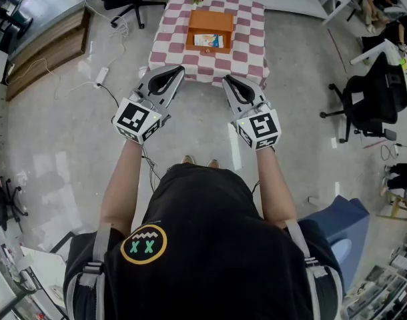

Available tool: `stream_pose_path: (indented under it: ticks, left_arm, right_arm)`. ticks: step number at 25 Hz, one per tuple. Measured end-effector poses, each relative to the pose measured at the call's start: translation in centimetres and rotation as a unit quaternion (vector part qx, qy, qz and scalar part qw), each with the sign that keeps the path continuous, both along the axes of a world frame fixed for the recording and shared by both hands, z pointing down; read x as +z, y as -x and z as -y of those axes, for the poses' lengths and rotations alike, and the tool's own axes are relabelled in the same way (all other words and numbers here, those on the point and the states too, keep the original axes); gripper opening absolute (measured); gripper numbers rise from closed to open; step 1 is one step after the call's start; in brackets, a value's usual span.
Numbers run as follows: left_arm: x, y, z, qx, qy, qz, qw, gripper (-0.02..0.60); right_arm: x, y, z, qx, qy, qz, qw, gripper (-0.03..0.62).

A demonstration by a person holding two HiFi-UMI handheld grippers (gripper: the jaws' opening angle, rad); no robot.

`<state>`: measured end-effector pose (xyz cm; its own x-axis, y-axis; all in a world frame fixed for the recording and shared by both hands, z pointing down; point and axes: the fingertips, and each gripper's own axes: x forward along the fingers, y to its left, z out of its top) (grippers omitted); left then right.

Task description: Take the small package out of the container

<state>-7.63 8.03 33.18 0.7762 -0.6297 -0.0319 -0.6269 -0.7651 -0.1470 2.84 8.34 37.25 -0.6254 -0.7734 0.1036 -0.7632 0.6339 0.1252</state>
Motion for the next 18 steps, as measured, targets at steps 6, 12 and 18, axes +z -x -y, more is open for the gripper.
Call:
stream_pose_path:
  ticks: [6, 12, 18]
  left_arm:
    - [0.0, -0.04, 0.08, 0.001, 0.0, -0.001, 1.0, 0.017]
    - [0.0, -0.1, 0.02, 0.003, 0.0, 0.0, 1.0, 0.017]
    - [0.01, -0.16, 0.48, 0.002, 0.0, 0.0, 1.0, 0.017]
  right_arm:
    - [0.03, -0.07, 0.02, -0.001, 0.001, 0.001, 1.0, 0.064]
    - [0.01, 0.07, -0.02, -0.005, 0.002, 0.002, 1.0, 0.103]
    - [0.04, 0.05, 0.41, -0.007, 0.005, 0.006, 1.0, 0.187]
